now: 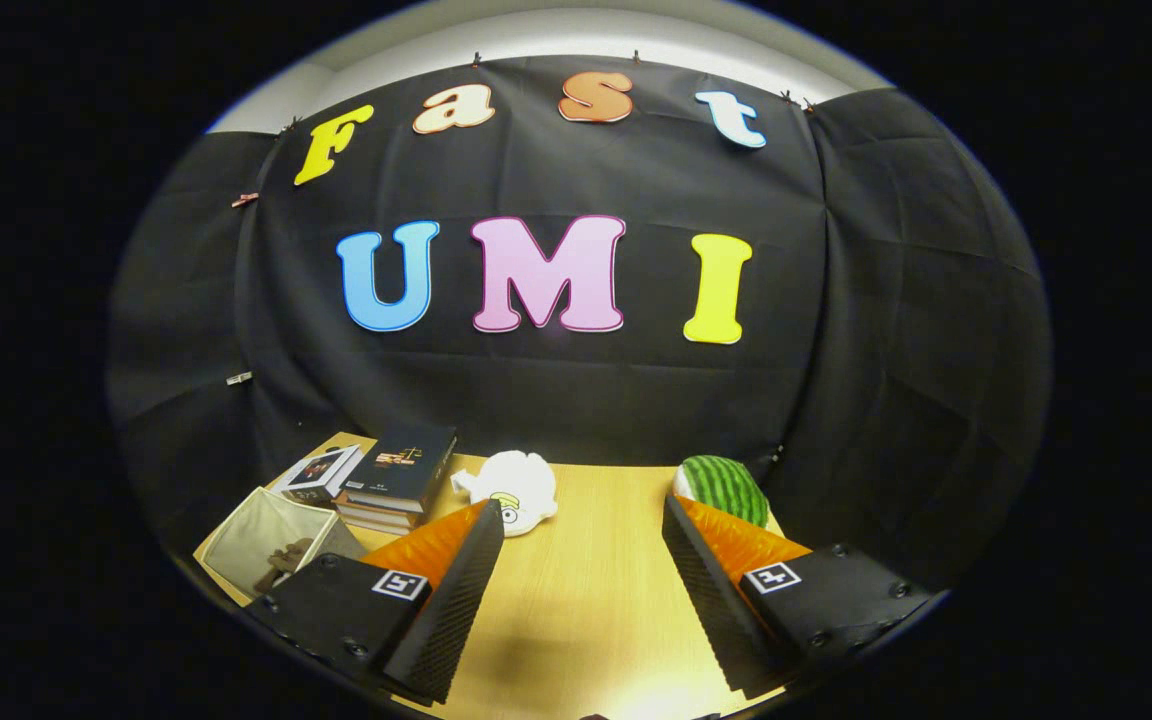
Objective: Open the storage box then place both shoes into the box .Put the left shoe in first, then the right shoe, with the right side of both shoes facing outward in a uniform manner.
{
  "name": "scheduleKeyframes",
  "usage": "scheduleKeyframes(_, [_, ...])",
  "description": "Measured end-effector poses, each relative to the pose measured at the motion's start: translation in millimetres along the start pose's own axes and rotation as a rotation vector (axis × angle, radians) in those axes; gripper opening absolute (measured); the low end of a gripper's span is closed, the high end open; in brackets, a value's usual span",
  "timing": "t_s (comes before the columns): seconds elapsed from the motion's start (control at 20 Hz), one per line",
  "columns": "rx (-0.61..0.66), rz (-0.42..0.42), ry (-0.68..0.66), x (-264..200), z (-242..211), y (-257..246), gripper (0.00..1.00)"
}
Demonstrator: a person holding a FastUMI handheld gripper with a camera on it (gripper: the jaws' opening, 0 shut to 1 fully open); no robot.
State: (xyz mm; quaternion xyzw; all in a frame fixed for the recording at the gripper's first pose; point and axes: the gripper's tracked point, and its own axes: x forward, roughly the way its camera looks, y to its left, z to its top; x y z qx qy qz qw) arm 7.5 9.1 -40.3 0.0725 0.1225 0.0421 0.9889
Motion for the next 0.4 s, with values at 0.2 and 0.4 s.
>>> scheduleKeyframes(0.2, [0.0, -0.003, -0.039, -5.7, 12.2, -10.9, 0.99])
scheduleKeyframes(0.4, [-0.016, -0.014, -0.065, -8.4, 19.1, -23.7, 0.98])
